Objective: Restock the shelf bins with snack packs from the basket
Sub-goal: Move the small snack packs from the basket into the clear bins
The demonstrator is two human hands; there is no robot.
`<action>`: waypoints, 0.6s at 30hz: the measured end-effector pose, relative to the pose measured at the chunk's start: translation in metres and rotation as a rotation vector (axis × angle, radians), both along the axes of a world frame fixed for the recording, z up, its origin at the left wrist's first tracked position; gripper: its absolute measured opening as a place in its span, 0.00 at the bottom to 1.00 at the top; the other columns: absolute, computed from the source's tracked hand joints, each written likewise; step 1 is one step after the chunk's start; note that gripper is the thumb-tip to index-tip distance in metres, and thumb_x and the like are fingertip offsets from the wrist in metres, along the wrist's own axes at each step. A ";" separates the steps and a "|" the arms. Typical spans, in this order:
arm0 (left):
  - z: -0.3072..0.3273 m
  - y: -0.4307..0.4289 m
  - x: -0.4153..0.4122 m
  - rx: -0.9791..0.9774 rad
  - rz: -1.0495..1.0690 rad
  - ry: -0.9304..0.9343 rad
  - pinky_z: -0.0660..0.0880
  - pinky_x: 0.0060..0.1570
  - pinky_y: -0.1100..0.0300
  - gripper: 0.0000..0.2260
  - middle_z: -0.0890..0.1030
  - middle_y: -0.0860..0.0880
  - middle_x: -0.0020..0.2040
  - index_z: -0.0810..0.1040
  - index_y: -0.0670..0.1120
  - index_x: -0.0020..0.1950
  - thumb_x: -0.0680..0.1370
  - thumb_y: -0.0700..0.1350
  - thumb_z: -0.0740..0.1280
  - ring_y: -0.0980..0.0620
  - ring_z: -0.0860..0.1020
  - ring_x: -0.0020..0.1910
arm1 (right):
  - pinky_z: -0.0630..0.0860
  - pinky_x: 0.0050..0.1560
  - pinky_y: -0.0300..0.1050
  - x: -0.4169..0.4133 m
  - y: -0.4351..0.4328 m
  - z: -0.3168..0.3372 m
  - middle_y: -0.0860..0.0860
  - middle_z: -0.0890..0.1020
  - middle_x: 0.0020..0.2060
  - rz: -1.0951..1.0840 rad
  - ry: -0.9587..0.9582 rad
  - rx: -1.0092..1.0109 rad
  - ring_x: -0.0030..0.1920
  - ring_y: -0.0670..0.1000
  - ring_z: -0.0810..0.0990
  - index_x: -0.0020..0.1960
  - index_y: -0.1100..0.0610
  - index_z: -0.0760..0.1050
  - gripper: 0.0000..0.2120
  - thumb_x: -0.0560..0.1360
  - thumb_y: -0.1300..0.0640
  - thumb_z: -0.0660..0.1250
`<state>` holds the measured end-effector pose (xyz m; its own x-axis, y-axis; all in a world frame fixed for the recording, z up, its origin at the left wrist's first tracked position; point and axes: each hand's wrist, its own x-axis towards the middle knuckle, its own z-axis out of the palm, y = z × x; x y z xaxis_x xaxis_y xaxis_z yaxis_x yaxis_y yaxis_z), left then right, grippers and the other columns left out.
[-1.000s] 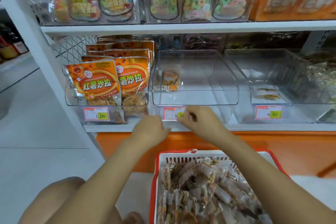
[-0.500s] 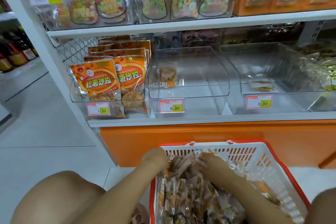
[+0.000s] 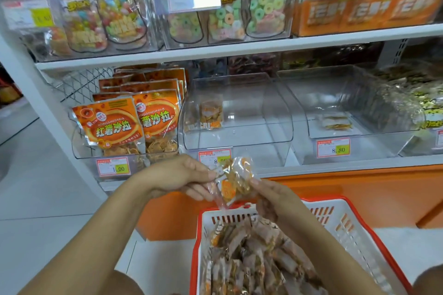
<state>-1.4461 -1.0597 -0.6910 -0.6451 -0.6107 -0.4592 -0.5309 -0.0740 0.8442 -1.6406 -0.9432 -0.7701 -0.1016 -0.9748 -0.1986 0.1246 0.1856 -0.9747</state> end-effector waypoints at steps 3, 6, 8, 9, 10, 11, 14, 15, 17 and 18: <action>0.005 -0.008 -0.010 0.062 0.076 0.143 0.79 0.35 0.66 0.13 0.85 0.41 0.43 0.85 0.43 0.37 0.78 0.42 0.64 0.53 0.84 0.38 | 0.70 0.34 0.36 -0.001 -0.013 0.016 0.52 0.84 0.38 -0.044 -0.132 -0.067 0.30 0.44 0.74 0.52 0.64 0.80 0.20 0.71 0.47 0.67; 0.011 -0.016 -0.022 -0.003 0.132 0.243 0.80 0.37 0.66 0.11 0.85 0.43 0.41 0.84 0.42 0.40 0.78 0.41 0.63 0.52 0.84 0.40 | 0.71 0.37 0.39 -0.005 -0.035 0.034 0.53 0.83 0.44 -0.089 -0.123 -0.146 0.33 0.45 0.75 0.51 0.57 0.82 0.20 0.65 0.44 0.71; 0.014 -0.023 -0.024 -0.136 0.171 0.247 0.79 0.36 0.67 0.09 0.85 0.44 0.43 0.83 0.41 0.46 0.78 0.43 0.65 0.53 0.84 0.40 | 0.69 0.35 0.37 -0.010 -0.054 0.049 0.54 0.80 0.40 -0.150 -0.036 -0.184 0.32 0.46 0.72 0.47 0.57 0.82 0.20 0.63 0.43 0.73; 0.014 -0.028 -0.023 -0.251 0.228 0.205 0.77 0.33 0.66 0.08 0.85 0.44 0.42 0.83 0.41 0.46 0.77 0.44 0.66 0.55 0.83 0.37 | 0.68 0.35 0.37 -0.014 -0.064 0.056 0.55 0.79 0.39 -0.179 0.003 -0.201 0.32 0.46 0.72 0.47 0.58 0.82 0.19 0.65 0.44 0.73; 0.012 -0.034 -0.019 -0.409 0.305 0.124 0.75 0.31 0.65 0.08 0.85 0.45 0.39 0.83 0.43 0.44 0.77 0.46 0.68 0.55 0.82 0.34 | 0.68 0.34 0.37 -0.018 -0.076 0.062 0.55 0.79 0.38 -0.202 0.030 -0.215 0.32 0.46 0.72 0.48 0.59 0.82 0.16 0.67 0.48 0.73; 0.010 -0.041 -0.015 -0.587 0.388 0.015 0.73 0.30 0.62 0.10 0.83 0.47 0.35 0.82 0.44 0.39 0.76 0.48 0.69 0.54 0.80 0.31 | 0.68 0.33 0.37 -0.022 -0.089 0.068 0.55 0.79 0.38 -0.216 0.068 -0.221 0.32 0.46 0.72 0.49 0.61 0.81 0.13 0.70 0.53 0.73; 0.003 -0.055 -0.006 -0.828 0.526 -0.205 0.62 0.29 0.59 0.17 0.74 0.48 0.27 0.71 0.45 0.31 0.75 0.52 0.71 0.51 0.71 0.29 | 0.69 0.30 0.34 -0.030 -0.134 0.079 0.54 0.79 0.36 -0.230 0.224 -0.191 0.32 0.47 0.74 0.45 0.61 0.78 0.03 0.73 0.62 0.71; 0.002 -0.058 -0.005 -0.821 0.538 -0.219 0.62 0.29 0.59 0.19 0.73 0.47 0.27 0.69 0.45 0.31 0.74 0.53 0.71 0.51 0.71 0.29 | 0.70 0.30 0.34 -0.030 -0.149 0.079 0.53 0.79 0.35 -0.211 0.273 -0.163 0.32 0.47 0.75 0.42 0.59 0.77 0.04 0.73 0.63 0.71; -0.002 -0.065 -0.003 -0.822 0.513 -0.245 0.63 0.30 0.58 0.20 0.72 0.47 0.27 0.67 0.45 0.30 0.75 0.53 0.70 0.50 0.71 0.29 | 0.73 0.29 0.32 -0.031 -0.179 0.072 0.53 0.79 0.35 -0.171 0.308 -0.084 0.33 0.47 0.77 0.38 0.57 0.74 0.09 0.72 0.66 0.71; -0.004 -0.068 -0.003 -0.820 0.491 -0.234 0.65 0.31 0.57 0.20 0.72 0.47 0.27 0.66 0.45 0.30 0.75 0.52 0.70 0.47 0.72 0.30 | 0.74 0.29 0.32 -0.031 -0.194 0.066 0.53 0.79 0.35 -0.162 0.309 -0.033 0.32 0.47 0.78 0.38 0.58 0.74 0.09 0.72 0.67 0.71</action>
<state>-1.4488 -1.1278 -0.6947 -0.1809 -0.9731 0.1429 -0.7578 0.2305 0.6104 -1.6717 -1.1373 -0.7045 -0.3058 -0.9465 -0.1028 -0.1517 0.1551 -0.9762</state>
